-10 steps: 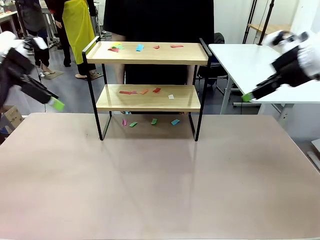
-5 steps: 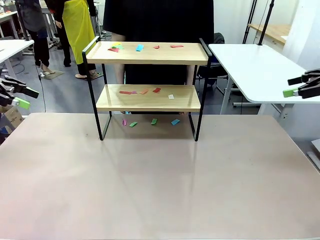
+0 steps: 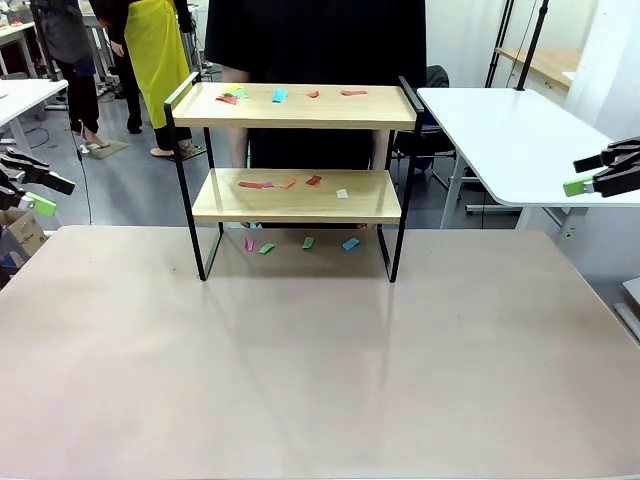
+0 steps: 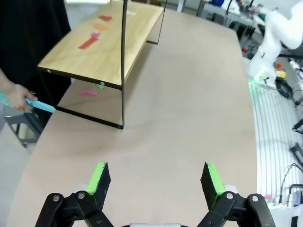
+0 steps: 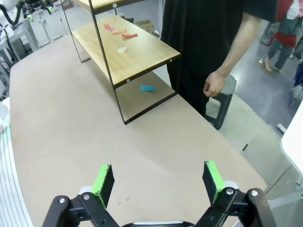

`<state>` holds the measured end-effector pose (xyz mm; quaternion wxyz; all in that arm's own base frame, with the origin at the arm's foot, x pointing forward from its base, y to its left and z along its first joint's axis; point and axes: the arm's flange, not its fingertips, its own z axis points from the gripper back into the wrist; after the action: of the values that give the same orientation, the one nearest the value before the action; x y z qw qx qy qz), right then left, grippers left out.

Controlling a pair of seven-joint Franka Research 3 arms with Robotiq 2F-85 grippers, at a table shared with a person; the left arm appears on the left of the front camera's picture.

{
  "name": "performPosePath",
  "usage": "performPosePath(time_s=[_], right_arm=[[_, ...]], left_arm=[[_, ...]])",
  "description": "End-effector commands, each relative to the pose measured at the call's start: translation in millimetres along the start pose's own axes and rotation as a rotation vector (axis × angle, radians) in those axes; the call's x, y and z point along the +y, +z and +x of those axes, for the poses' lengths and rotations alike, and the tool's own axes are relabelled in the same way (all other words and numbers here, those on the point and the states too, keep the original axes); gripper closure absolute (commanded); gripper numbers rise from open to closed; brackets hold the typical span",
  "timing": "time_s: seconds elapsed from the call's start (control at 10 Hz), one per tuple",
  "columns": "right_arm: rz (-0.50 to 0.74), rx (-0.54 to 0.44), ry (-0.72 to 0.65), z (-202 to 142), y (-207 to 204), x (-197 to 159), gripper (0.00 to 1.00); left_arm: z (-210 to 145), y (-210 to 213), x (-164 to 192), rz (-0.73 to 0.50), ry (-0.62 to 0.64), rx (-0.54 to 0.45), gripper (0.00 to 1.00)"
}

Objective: Clean the shelf.
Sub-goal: Pick up the Duster handed by the human.

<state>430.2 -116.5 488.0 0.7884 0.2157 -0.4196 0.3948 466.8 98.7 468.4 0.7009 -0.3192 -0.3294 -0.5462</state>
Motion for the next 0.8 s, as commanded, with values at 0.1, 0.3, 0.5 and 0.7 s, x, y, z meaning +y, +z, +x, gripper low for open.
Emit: performPosePath(time_s=[0.1, 0.3, 0.5, 0.7], right_arm=[[0.11, -0.244, -0.026, -16, 28, -67, 0.0], [0.151, -0.307, -0.035, -37, 28, -108, 0.0], [0.217, -0.363, -0.037, -55, 24, -139, 0.0], [0.231, -0.398, -0.029, -70, 18, -155, 0.0]], left_arm=[[-26, 22, 43, -0.028, 0.036, -0.13, 0.0], [-52, 34, 76, -0.084, 0.043, -0.214, 0.0], [-81, 41, 110, -0.064, -0.013, -0.295, 0.0], [-108, 40, 140, -0.117, -0.058, -0.387, 0.0]])
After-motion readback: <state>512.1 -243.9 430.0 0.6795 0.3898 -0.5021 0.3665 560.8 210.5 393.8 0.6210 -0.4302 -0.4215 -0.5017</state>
